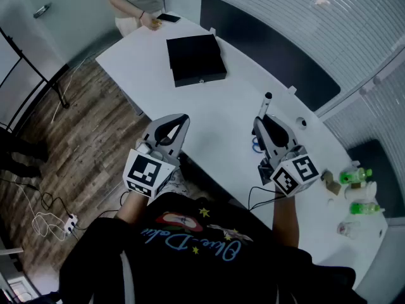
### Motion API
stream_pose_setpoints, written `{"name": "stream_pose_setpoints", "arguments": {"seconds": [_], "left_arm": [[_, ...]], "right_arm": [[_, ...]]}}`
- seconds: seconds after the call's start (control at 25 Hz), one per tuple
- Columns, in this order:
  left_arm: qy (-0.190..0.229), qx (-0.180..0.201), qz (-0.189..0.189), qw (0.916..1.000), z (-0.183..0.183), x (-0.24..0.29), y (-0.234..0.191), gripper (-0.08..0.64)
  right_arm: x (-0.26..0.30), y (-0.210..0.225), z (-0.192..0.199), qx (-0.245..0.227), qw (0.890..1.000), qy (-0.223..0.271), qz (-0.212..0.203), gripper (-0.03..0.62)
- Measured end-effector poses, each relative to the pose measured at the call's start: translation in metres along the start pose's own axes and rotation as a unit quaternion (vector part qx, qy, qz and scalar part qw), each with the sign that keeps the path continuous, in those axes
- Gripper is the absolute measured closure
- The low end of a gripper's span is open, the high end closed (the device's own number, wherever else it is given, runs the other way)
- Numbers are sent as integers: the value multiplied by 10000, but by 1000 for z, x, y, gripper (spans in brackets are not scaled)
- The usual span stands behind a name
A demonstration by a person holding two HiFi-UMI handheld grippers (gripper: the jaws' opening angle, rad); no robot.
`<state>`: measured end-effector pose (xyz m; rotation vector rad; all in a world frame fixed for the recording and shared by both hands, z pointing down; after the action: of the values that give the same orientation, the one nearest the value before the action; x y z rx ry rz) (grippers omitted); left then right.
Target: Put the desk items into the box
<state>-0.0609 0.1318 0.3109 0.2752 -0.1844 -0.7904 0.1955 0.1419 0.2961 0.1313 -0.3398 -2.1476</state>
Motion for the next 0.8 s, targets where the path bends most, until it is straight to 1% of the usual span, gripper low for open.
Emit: {"name": "stream_pose_setpoints", "arguments": {"seconds": [0.36, 0.8], "left_arm": [[143, -19, 181, 9997, 3, 31, -23, 552], [146, -138, 313, 9993, 17, 67, -68, 552]], "right_arm": [[23, 15, -9, -63, 9998, -33, 179, 520], [68, 32, -16, -40, 9992, -51, 400, 520]]}}
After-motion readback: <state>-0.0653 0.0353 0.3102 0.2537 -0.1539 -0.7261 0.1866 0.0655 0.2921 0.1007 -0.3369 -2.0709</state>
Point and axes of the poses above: the fingertips, and each gripper's own axes: x forward along the fingers, y to its right, z out of its underside, the point moved 7 cm from there along -x, backward along the fingers, and after that the axes turned 11 degrees about x, right-handed, at the moved point
